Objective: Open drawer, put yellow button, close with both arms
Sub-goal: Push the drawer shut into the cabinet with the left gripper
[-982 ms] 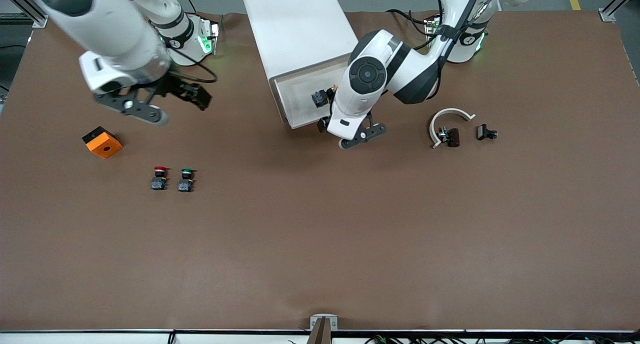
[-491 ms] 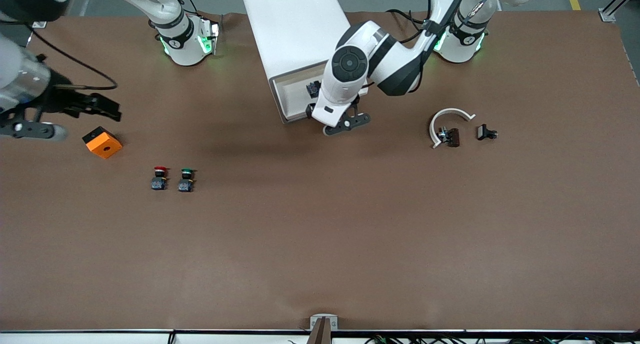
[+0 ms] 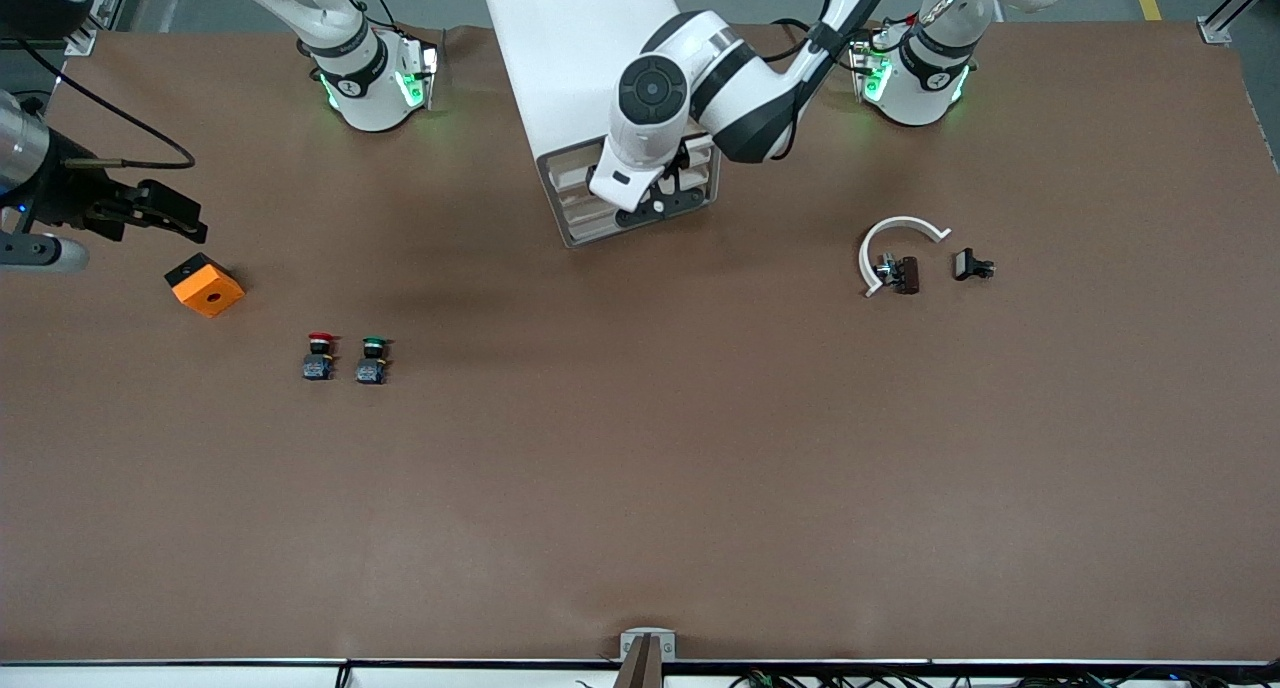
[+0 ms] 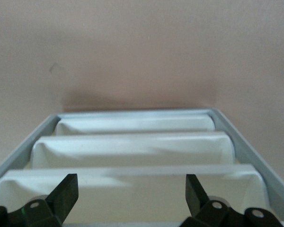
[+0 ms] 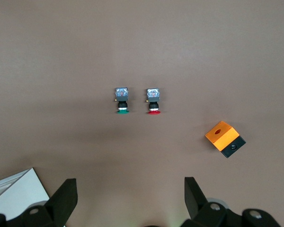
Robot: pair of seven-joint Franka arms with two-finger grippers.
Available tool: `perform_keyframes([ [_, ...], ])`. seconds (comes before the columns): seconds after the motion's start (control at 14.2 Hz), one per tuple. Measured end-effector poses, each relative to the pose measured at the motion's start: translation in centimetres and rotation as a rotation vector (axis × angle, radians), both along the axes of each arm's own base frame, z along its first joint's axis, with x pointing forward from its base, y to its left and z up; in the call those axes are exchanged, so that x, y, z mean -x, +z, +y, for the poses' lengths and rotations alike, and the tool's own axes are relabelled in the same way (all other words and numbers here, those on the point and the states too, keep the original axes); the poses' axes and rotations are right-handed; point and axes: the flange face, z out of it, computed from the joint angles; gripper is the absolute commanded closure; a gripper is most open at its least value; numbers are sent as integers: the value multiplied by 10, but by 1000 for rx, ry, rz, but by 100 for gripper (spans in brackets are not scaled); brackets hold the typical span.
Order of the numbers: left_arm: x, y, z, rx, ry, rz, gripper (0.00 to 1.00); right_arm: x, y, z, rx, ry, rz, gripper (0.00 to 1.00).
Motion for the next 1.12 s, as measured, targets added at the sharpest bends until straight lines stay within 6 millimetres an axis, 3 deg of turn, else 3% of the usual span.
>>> perform_keyframes([
  [0.28,11,0,-4,-7,23,17,0,1,25,1,-1,2,-52,0],
  [0.63,3,1,1,3,48,25,0,1,30,2,-1,3,-62,0],
  [0.77,-28,8,19,16,104,9,0,1,31,2,-1,3,-63,0],
  [1.12,-142,32,110,-15,219,-129,0,1,31,3,-1,5,-65,0],
])
